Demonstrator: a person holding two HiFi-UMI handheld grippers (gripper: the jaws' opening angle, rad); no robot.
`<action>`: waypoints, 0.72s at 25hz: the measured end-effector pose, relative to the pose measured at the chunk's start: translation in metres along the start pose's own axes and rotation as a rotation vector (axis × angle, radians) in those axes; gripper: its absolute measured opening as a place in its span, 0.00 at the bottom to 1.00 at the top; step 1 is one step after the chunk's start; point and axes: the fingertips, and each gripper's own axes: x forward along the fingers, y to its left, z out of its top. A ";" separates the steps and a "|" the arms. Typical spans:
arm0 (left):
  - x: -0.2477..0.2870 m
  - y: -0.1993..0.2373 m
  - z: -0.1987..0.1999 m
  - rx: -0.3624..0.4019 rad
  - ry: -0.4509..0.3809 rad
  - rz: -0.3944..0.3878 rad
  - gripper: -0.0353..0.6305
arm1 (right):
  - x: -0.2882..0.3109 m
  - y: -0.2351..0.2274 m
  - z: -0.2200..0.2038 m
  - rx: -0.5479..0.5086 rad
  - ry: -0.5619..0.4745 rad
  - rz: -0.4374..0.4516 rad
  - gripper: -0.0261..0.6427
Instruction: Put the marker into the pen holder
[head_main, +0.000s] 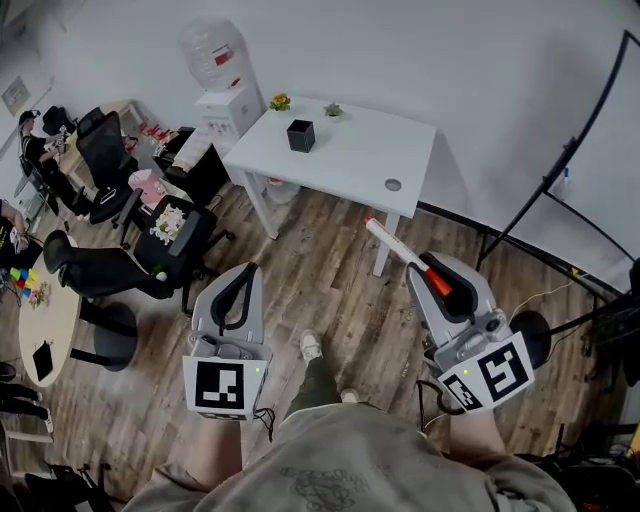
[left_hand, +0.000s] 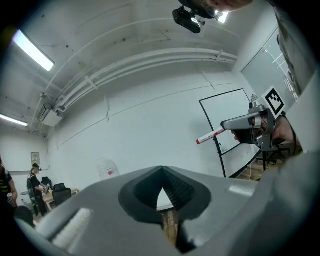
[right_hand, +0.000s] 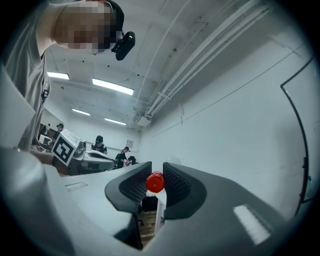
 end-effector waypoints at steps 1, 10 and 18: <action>0.004 0.001 -0.001 -0.003 -0.001 -0.003 0.05 | 0.003 0.000 -0.003 -0.005 0.011 0.004 0.18; 0.043 0.032 -0.026 -0.032 0.006 -0.016 0.05 | 0.055 -0.010 -0.020 -0.013 0.049 0.015 0.19; 0.113 0.102 -0.047 -0.057 0.002 -0.015 0.05 | 0.151 -0.039 -0.038 -0.038 0.109 0.001 0.18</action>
